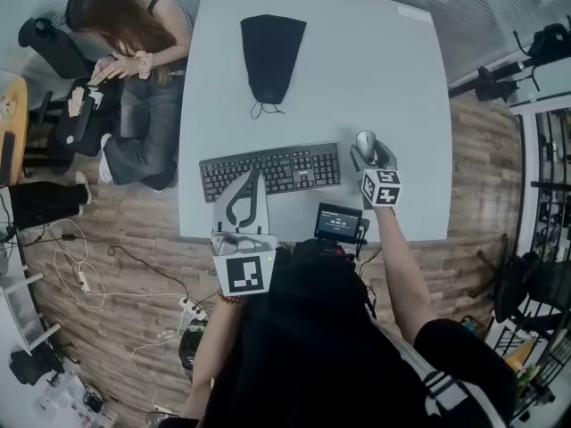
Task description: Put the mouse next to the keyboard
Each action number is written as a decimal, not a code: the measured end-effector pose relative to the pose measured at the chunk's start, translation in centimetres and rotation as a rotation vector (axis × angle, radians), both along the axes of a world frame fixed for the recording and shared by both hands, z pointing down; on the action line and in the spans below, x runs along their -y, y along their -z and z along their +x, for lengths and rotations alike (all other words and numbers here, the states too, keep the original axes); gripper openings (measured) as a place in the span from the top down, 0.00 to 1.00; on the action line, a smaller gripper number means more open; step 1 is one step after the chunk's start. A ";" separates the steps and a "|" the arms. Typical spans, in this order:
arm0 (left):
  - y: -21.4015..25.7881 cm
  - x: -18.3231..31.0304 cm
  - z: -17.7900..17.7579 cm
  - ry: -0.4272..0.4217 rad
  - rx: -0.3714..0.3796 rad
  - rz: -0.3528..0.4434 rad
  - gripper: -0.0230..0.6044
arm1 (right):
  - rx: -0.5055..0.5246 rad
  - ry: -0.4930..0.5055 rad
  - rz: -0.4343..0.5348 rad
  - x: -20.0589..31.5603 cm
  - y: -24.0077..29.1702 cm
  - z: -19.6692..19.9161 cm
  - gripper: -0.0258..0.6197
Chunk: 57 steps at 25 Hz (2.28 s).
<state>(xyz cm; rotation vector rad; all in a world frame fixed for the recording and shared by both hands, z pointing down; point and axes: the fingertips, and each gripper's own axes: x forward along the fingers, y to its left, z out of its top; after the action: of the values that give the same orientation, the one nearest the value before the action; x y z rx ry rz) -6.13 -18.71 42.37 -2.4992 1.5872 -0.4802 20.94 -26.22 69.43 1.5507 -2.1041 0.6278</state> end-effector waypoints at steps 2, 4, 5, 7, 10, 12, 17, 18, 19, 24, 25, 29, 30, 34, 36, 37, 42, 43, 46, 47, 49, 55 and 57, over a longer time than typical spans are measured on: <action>-0.1 0.0 0.0 0.001 0.001 -0.002 0.94 | -0.004 0.002 -0.014 -0.1 -0.6 0.0 0.51; -0.2 0.0 0.0 0.002 0.001 -0.007 0.94 | -0.009 0.001 -0.030 -0.2 -1.3 0.2 0.51; -0.3 -0.1 0.0 0.003 0.003 -0.010 0.94 | -0.010 -0.001 -0.037 -0.3 -1.6 0.3 0.51; -0.3 -0.1 0.2 0.001 0.008 -0.011 0.94 | -0.012 -0.004 -0.051 -0.4 -2.3 0.6 0.51; -0.2 -0.2 0.3 -0.003 0.014 -0.008 0.94 | -0.013 -0.009 -0.076 -0.4 -3.4 0.8 0.51; -0.5 -0.3 0.2 -0.002 0.016 -0.013 0.94 | -0.014 -0.012 -0.093 -0.6 -4.2 0.8 0.51; -0.8 -0.4 0.3 0.000 0.021 -0.022 0.94 | -0.015 -0.013 -0.125 -1.2 -5.7 0.6 0.51; -0.9 -0.4 0.2 0.001 0.021 -0.023 0.94 | -0.016 -0.012 -0.130 -1.3 -5.9 0.5 0.51; -0.9 -0.4 0.2 0.003 0.022 -0.025 0.94 | -0.018 -0.011 -0.134 -1.3 -6.1 0.5 0.51; -1.0 -0.5 0.1 0.009 0.024 -0.027 0.94 | -0.035 0.001 -0.158 -1.4 -7.0 0.5 0.51; -1.0 -0.6 0.1 0.011 0.024 -0.028 0.94 | -0.037 0.002 -0.164 -1.4 -7.2 0.5 0.51; -1.1 -0.6 -0.1 0.020 0.023 -0.033 0.94 | -0.044 0.004 -0.185 -1.5 -7.8 0.6 0.51; -1.2 -0.6 -0.2 0.022 0.024 -0.034 0.94 | -0.046 0.004 -0.189 -1.6 -7.9 0.5 0.51; -1.4 -0.6 -0.3 0.028 0.021 -0.040 0.94 | -0.053 0.008 -0.205 -1.8 -8.5 0.4 0.51; -1.5 -0.6 -0.2 0.027 0.023 -0.037 0.94 | -0.056 0.010 -0.216 -1.9 -8.8 0.4 0.51; -1.5 -0.6 -0.2 0.027 0.023 -0.037 0.94 | -0.058 0.012 -0.224 -1.9 -9.0 0.5 0.51; -1.5 -0.5 -0.2 0.033 0.019 -0.041 0.94 | -0.065 0.016 -0.257 -2.4 -9.7 0.5 0.51; -1.6 -0.5 -0.2 0.035 0.019 -0.043 0.94 | -0.063 0.017 -0.259 -2.4 -9.7 0.4 0.51; -1.6 -0.6 -0.2 0.037 0.020 -0.043 0.94 | -0.059 0.023 -0.267 -2.2 -9.8 0.4 0.51; -1.6 -0.6 -0.2 0.038 0.020 -0.041 0.94 | -0.059 0.024 -0.269 -2.2 -9.9 0.4 0.51; -1.7 -0.6 -0.2 0.042 0.018 -0.040 0.94 | -0.059 0.025 -0.271 -2.0 -9.9 0.4 0.51; -1.9 -0.7 -0.4 0.046 0.021 -0.039 0.94 | -0.061 0.020 -0.285 -1.9 -10.2 0.3 0.51; -1.9 -0.8 -0.4 0.047 0.018 -0.039 0.94 | -0.064 0.020 -0.289 -1.9 -10.3 0.3 0.51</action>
<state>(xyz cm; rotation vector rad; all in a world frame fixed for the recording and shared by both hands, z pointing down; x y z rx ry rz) -6.48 -17.93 44.25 -2.4829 1.6485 -0.5432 21.26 -24.35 79.68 1.3692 -1.8837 0.8234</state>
